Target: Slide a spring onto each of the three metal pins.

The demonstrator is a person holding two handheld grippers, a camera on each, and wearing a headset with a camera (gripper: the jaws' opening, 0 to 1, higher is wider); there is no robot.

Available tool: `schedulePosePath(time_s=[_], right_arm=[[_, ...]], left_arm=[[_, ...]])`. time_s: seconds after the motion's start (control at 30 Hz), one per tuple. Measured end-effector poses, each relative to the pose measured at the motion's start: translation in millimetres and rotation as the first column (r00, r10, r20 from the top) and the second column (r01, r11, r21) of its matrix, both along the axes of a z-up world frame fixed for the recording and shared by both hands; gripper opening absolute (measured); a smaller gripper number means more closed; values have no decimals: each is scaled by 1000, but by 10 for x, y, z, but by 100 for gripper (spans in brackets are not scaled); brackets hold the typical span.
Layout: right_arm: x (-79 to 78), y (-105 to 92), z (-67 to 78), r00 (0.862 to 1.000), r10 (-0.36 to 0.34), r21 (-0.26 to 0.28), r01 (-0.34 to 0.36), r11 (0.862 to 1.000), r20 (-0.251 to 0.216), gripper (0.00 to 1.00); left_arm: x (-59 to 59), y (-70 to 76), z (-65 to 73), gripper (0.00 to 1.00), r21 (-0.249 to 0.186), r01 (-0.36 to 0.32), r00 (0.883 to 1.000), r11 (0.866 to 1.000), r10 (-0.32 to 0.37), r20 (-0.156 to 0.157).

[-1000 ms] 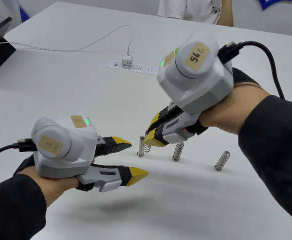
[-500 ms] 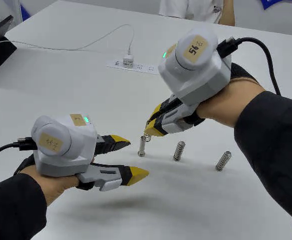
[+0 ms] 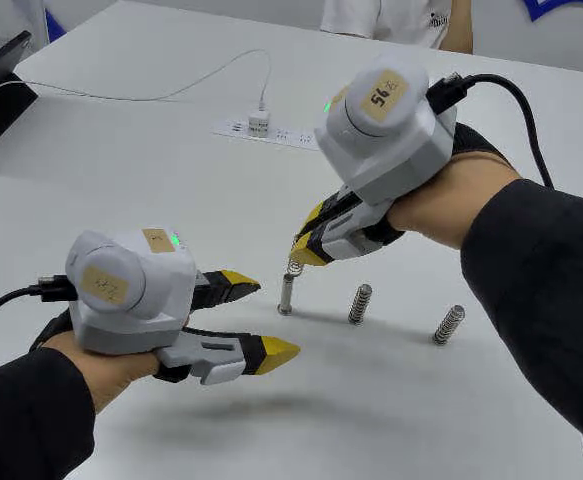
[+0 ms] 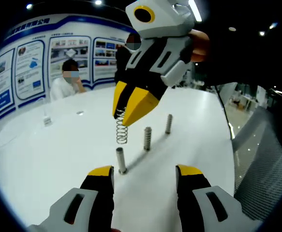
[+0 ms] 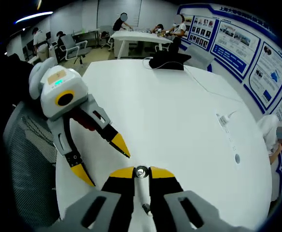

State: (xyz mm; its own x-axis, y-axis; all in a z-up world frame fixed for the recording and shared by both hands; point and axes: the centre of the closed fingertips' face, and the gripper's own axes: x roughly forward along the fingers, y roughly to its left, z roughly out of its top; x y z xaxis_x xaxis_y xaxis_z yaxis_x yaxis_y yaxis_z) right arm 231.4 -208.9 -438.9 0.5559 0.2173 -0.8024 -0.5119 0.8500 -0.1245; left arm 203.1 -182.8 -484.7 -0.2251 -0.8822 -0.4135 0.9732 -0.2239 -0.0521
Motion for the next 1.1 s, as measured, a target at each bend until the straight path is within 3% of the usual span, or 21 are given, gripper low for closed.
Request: schedulePosePath(time_s=[1.1], right_arm=[[72,12,-65,1000,2,3,-2,1000,-20,12]], left_arm=[[10,3,-9,52,1,0,1000,1000,0,-4]])
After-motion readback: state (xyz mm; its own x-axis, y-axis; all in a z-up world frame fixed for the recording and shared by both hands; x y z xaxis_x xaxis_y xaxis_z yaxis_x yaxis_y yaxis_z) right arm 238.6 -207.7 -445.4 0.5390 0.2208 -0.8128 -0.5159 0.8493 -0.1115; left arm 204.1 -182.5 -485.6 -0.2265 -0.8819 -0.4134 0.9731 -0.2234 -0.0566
